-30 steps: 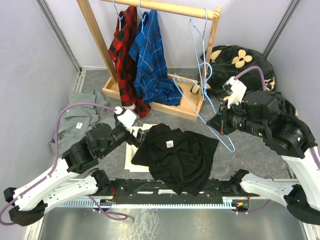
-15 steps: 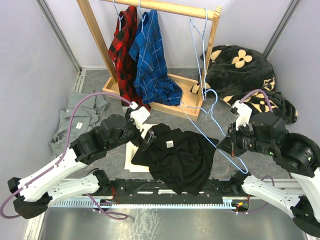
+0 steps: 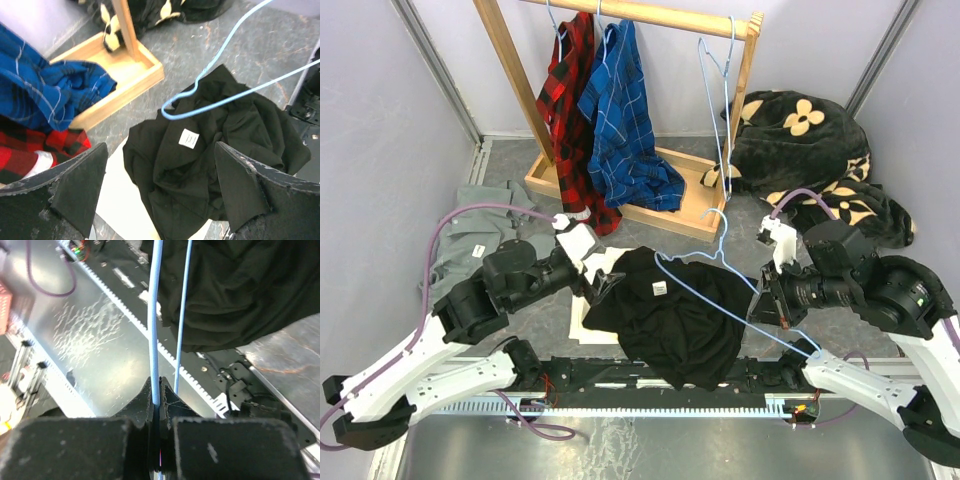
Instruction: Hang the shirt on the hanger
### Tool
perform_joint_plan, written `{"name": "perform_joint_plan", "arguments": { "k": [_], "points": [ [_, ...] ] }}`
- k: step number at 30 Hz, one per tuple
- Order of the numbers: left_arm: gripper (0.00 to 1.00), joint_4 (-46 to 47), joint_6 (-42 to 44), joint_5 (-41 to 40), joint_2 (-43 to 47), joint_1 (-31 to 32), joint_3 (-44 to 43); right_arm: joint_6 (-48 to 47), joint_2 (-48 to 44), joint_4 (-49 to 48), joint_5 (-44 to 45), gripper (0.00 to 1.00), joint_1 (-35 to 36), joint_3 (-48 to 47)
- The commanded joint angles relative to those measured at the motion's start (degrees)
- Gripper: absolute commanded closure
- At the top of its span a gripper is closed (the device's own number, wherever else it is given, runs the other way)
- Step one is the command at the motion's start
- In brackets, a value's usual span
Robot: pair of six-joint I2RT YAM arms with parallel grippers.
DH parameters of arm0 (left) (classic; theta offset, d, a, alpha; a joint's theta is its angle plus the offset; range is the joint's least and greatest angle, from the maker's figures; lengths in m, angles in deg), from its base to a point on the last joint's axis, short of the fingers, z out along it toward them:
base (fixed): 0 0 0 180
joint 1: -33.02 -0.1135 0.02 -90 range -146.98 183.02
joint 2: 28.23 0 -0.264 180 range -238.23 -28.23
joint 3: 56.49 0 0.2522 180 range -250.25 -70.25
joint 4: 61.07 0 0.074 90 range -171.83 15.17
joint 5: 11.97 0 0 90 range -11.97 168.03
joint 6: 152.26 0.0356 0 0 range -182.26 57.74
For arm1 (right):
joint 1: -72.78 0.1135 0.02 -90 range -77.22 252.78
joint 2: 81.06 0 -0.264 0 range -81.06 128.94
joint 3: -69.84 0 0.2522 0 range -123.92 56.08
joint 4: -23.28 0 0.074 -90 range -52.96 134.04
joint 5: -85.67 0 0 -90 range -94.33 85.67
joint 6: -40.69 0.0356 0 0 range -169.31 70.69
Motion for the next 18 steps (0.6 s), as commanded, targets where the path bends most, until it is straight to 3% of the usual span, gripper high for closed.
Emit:
{"name": "perform_joint_plan", "arguments": {
  "k": [1, 9, 18],
  "points": [
    [0.07, 7.59, 6.69, 7.59, 1.64, -0.16, 0.37, -3.09, -0.25, -3.57, -11.73, 1.00, 0.09, -1.04],
    [0.10, 8.84, 10.06, 22.47, -2.19, -0.17, -0.24, -1.88, 0.13, -13.12, -24.84, 1.00, 0.10, 3.21],
    [0.12, 10.51, 15.78, 24.34, -9.22, -0.18, -2.59, -1.50, 1.88, -17.87, -29.26, 1.00, 0.39, 4.14]
  ]
}}
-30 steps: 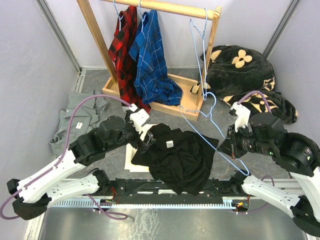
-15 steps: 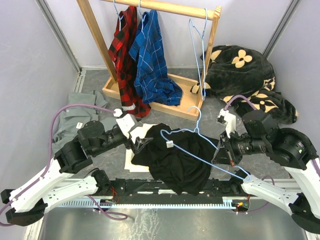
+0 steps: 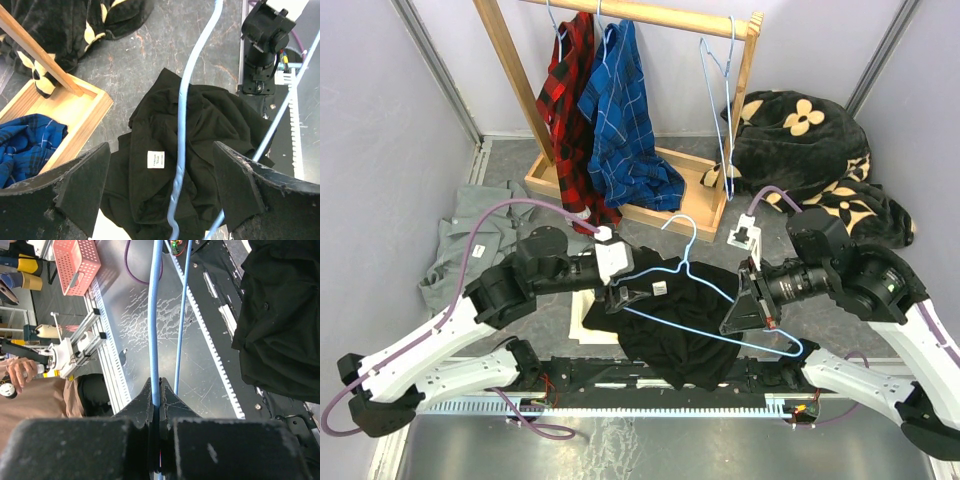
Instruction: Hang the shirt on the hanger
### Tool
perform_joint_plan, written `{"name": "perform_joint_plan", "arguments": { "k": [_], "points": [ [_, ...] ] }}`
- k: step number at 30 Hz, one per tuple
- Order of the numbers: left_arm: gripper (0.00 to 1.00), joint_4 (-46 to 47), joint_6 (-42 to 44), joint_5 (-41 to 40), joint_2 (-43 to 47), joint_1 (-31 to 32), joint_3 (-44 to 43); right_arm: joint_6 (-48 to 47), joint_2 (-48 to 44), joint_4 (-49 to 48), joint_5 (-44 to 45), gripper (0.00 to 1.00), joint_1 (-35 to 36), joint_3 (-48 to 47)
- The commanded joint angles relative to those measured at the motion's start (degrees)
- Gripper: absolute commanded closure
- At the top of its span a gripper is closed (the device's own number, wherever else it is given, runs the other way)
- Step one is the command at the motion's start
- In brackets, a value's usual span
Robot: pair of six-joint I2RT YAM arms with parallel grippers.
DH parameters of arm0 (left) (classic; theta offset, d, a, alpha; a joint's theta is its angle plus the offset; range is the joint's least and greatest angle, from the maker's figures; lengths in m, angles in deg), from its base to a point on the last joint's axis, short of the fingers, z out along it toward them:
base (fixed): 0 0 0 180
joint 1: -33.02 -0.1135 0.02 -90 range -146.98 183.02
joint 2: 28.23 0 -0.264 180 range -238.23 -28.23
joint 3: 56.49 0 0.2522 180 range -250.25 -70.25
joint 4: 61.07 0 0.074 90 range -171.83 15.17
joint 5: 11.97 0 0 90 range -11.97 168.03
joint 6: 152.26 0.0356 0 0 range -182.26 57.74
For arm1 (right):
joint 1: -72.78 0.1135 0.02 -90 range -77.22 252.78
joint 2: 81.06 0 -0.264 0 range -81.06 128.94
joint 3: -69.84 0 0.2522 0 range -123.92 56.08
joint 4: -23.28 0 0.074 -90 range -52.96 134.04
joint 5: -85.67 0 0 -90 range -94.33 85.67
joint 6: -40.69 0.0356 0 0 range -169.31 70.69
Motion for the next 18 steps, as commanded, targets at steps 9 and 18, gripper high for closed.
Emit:
{"name": "perform_joint_plan", "arguments": {
  "k": [9, 18],
  "points": [
    [0.63, 2.46, 6.40, 1.56, -6.16, -0.17, -6.13, -1.78, 1.08, -5.20, -3.16, 1.00, 0.59, 0.46],
    [0.97, 1.37, 6.75, 0.95, -5.54, -0.13, -5.69, -5.11, 2.29, -1.98, 10.91, 0.66, 0.59, -6.60]
  ]
}}
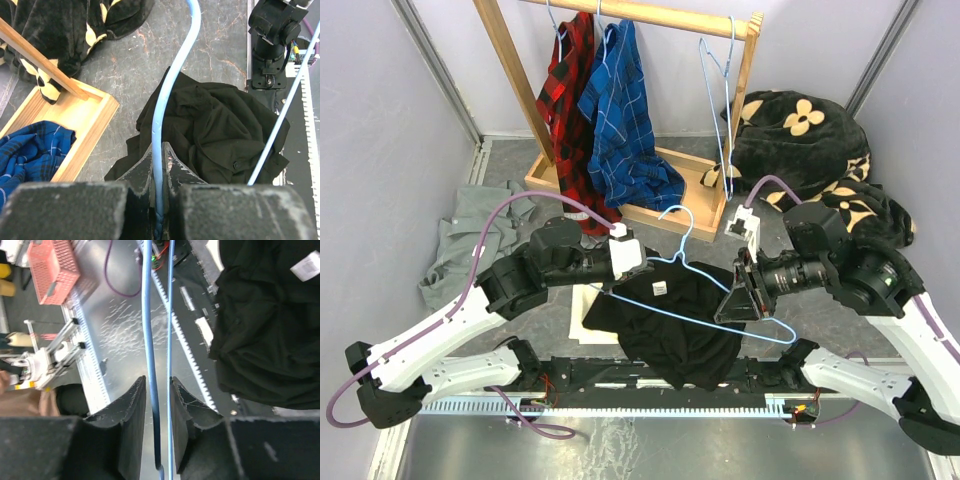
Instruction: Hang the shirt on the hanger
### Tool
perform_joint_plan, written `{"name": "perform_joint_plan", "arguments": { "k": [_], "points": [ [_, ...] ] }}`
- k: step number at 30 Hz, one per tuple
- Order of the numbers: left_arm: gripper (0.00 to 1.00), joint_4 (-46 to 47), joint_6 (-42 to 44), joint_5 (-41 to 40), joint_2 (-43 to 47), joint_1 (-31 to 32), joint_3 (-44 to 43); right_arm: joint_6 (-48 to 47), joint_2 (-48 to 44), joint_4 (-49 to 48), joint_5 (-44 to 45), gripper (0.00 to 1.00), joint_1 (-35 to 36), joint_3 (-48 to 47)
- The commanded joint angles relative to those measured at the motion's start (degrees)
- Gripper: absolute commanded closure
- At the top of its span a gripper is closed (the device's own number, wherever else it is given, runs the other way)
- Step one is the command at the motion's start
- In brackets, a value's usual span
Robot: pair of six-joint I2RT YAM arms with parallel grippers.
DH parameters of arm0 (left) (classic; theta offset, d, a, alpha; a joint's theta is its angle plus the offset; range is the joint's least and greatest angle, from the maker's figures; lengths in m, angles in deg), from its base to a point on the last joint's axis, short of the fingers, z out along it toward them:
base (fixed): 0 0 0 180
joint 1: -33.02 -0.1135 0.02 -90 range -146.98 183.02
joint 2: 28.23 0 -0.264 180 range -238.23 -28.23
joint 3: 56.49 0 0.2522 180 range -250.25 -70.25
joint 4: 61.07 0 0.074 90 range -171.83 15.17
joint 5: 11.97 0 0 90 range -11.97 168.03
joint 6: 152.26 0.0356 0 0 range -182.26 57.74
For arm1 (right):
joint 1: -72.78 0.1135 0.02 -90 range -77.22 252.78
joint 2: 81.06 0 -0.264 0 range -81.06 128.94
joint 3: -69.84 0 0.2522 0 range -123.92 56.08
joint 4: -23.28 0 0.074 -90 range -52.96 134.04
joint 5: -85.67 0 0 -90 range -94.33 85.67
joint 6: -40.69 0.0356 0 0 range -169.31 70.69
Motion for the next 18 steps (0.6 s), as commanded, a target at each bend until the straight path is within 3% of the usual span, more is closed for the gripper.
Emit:
{"name": "perform_joint_plan", "arguments": {
  "k": [1, 8, 16, 18],
  "points": [
    [0.97, 1.24, 2.29, 0.47, 0.88, -0.18, -2.23, -3.76, 0.71, 1.42, 10.36, 0.62, 0.28, -7.07],
    [0.97, -1.74, 3.35, 1.08, 0.64, -0.20, -1.88, -9.08, 4.56, 3.03, 17.59, 0.45, 0.29, -13.93],
    [0.97, -3.14, 3.32, 0.55, 0.28, -0.20, -1.58, -11.75, 8.03, -1.17, 15.27, 0.45, 0.24, -14.13],
    [0.97, -3.08, 3.12, 0.09, 0.22, -0.21, -1.53, -12.56, 8.07, -2.37, 15.19, 0.50, 0.23, -13.80]
  ]
}}
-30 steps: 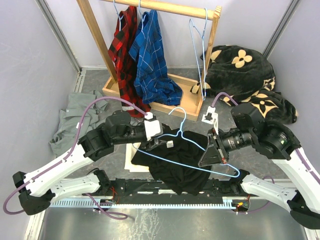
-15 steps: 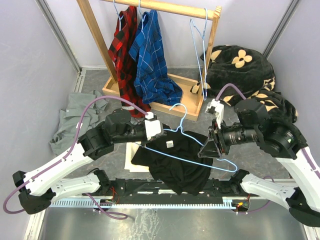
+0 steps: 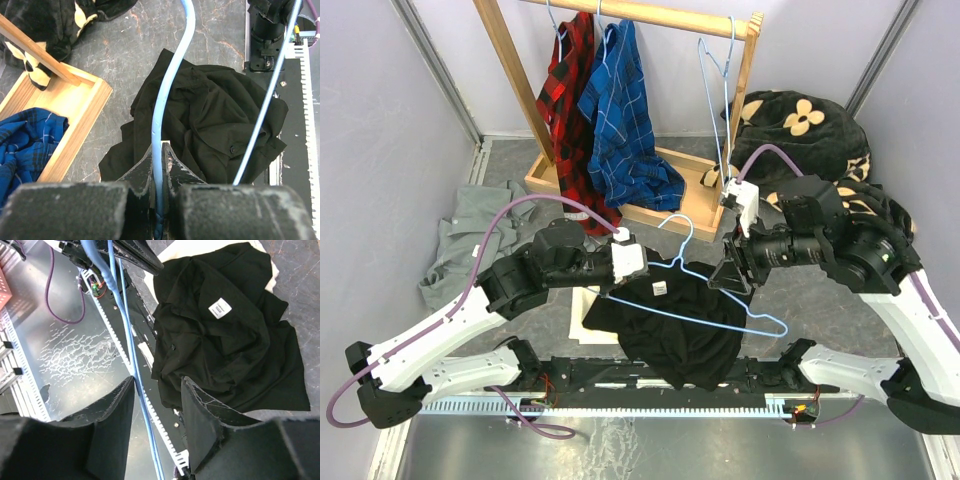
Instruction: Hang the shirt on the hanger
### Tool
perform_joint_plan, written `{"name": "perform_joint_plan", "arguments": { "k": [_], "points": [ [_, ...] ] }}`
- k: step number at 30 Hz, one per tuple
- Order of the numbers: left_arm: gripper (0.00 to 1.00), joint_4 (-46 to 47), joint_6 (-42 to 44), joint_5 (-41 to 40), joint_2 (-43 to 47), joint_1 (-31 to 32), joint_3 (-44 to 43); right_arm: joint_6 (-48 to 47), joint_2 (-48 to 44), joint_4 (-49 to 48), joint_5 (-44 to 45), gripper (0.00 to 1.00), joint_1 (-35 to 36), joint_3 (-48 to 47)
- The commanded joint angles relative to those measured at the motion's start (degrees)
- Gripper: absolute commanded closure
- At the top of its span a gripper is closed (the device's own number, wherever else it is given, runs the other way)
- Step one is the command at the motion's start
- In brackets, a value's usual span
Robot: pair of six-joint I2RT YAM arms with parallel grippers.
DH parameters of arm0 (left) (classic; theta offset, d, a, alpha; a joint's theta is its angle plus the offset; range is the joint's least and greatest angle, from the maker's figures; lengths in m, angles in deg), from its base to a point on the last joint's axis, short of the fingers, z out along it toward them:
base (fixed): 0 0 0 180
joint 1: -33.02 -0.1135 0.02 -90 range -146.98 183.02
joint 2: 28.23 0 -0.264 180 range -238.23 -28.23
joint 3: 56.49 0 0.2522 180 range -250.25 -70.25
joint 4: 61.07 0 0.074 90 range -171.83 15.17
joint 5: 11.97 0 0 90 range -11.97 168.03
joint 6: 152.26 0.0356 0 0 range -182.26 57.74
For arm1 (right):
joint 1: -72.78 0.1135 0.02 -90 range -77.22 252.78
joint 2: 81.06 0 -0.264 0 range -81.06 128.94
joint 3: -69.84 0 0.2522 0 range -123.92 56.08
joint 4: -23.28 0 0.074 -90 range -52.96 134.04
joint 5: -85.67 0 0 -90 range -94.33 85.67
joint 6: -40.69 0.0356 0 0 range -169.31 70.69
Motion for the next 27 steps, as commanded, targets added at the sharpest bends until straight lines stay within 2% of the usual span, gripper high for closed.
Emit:
{"name": "perform_joint_plan", "arguments": {
  "k": [1, 13, 22, 27],
  "points": [
    [0.97, 1.34, 1.54, 0.01, 0.30, -0.16, -1.48, -3.43, 0.03, -5.23, -0.10, 0.52, 0.21, -0.67],
    [0.97, 2.13, 1.25, -0.45, -0.55, -0.16, -2.04, -7.70, 0.53, -8.55, 0.04, 0.56, 0.21, 1.83],
    [0.97, 2.58, 0.49, -1.86, 0.03, -0.21, -1.76, -8.44, -0.41, -9.11, -3.34, 0.58, 0.22, 7.32],
    [0.97, 3.63, -0.13, -2.44, 0.73, -0.18, -0.89, -7.80, -1.99, -9.78, -2.82, 0.68, 0.28, 10.19]
  ]
}}
